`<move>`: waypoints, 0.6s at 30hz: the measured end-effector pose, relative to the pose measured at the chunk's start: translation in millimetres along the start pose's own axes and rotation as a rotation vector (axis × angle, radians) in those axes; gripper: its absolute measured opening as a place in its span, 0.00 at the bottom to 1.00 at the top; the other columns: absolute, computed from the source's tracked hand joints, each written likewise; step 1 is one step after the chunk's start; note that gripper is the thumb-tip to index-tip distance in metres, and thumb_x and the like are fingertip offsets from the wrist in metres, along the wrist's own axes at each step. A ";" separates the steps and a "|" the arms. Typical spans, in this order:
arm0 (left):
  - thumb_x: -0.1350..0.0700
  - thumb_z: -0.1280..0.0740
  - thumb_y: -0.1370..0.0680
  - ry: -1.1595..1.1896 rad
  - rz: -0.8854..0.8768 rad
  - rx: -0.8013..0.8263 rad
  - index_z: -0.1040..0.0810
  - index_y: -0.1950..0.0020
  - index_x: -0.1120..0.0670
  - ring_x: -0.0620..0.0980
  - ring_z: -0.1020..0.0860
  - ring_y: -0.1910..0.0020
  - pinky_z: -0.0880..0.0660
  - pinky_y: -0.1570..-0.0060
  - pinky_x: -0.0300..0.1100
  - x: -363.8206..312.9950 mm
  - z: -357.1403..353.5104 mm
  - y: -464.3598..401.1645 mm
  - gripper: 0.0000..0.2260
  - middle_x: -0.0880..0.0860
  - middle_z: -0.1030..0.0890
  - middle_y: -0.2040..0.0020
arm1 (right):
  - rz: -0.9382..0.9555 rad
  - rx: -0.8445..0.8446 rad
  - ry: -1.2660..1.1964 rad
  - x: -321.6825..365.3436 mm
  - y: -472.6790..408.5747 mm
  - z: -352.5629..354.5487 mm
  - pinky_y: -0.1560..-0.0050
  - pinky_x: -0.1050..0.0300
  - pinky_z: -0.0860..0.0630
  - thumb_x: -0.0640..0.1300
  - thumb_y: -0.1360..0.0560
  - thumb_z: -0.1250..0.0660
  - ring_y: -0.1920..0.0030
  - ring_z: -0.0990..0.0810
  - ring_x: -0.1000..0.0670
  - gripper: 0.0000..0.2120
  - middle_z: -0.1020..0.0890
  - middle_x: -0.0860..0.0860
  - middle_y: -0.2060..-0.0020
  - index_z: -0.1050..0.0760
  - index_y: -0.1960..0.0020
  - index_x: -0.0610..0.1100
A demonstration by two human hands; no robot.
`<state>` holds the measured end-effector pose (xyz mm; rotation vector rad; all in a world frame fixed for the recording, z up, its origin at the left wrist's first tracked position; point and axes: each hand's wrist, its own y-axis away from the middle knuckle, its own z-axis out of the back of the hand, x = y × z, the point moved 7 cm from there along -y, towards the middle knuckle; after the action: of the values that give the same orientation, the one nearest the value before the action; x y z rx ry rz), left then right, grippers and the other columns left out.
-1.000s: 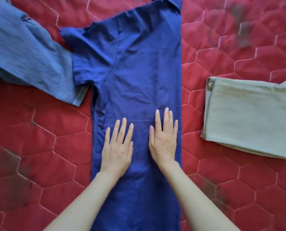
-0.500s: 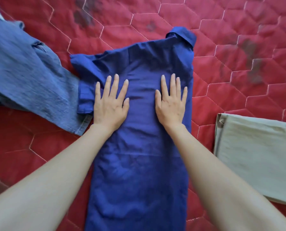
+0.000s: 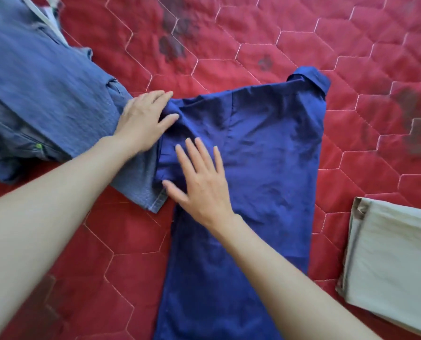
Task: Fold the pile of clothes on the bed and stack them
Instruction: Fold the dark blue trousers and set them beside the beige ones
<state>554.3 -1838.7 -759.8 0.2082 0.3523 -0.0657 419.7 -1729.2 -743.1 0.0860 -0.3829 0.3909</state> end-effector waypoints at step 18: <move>0.60 0.26 0.29 0.848 0.272 -0.065 0.27 0.41 0.54 0.46 0.22 0.62 0.24 0.68 0.33 -27.0 50.8 -14.8 0.19 0.52 0.22 0.55 | -0.563 -0.425 -0.494 -13.2 -11.8 43.7 0.55 0.55 0.26 0.37 0.30 0.34 0.57 0.20 0.49 0.23 0.18 0.52 0.52 0.25 0.36 0.47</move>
<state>544.5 -1863.2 -706.6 0.2110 1.1641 0.3133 397.8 -1751.6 -707.8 -0.1285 -0.8934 -0.2824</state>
